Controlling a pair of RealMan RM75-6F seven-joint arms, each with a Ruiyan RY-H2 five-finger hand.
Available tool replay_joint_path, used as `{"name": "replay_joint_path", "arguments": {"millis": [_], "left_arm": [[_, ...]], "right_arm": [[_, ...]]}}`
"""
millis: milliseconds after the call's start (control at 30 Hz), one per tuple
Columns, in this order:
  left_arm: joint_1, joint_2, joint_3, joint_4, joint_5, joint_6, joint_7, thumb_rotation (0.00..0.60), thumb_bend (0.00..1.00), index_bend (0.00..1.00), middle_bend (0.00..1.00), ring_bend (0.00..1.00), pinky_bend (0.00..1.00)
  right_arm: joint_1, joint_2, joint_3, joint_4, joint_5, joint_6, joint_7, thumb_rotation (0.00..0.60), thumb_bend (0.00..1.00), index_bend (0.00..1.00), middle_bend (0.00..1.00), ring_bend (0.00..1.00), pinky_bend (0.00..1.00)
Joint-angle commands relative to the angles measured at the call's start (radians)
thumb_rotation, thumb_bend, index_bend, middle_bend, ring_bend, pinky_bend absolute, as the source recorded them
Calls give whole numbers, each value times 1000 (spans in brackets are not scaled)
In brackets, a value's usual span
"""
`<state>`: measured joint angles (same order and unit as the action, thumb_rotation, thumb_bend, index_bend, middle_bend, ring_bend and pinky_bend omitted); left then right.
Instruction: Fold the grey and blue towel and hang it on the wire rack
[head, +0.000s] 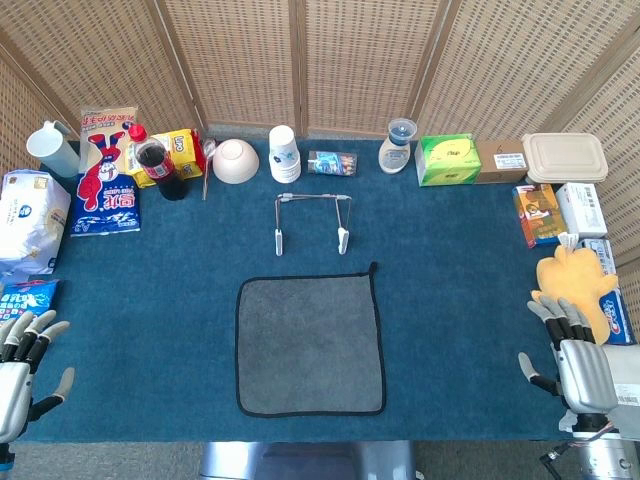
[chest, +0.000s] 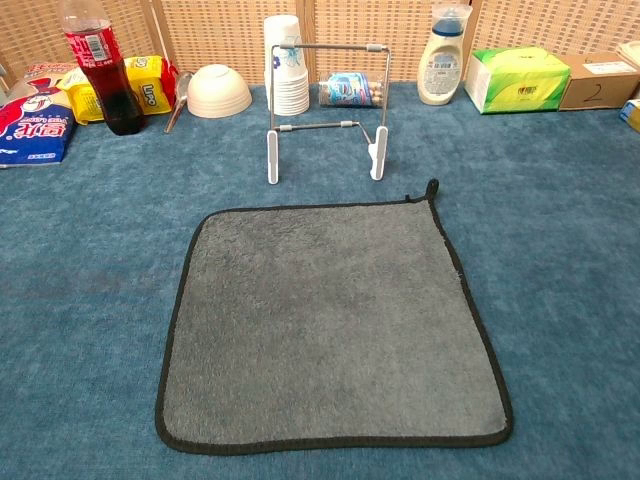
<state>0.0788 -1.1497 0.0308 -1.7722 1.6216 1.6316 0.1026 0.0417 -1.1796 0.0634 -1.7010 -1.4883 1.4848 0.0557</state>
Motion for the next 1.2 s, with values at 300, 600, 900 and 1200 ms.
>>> {"name": "replay_joint_path", "arguments": {"millis": [300, 600, 900, 1200], "left_arm": [[-10, 0, -5, 5, -5, -11, -13, 600, 182, 187, 157, 59, 0], [-52, 36, -4, 13, 8, -74, -43, 600, 182, 188, 155, 60, 0], [-209, 108, -24, -6, 50, -268, -91, 600, 139, 227, 153, 60, 0], [-407, 88, -46, -15, 103, -501, -94, 600, 92, 229, 146, 59, 0]], "right_arm": [[-1, -4, -1, -4, -1, 6, -7, 600, 343, 129, 116, 0, 0], [0, -4, 4, -19, 13, 3, -30, 600, 343, 129, 116, 0, 0], [5, -11, 13, -49, 39, -5, -79, 600, 343, 129, 106, 0, 0], [-14, 3, 16, -76, 59, 22, -111, 600, 342, 129, 106, 0, 0]]}}
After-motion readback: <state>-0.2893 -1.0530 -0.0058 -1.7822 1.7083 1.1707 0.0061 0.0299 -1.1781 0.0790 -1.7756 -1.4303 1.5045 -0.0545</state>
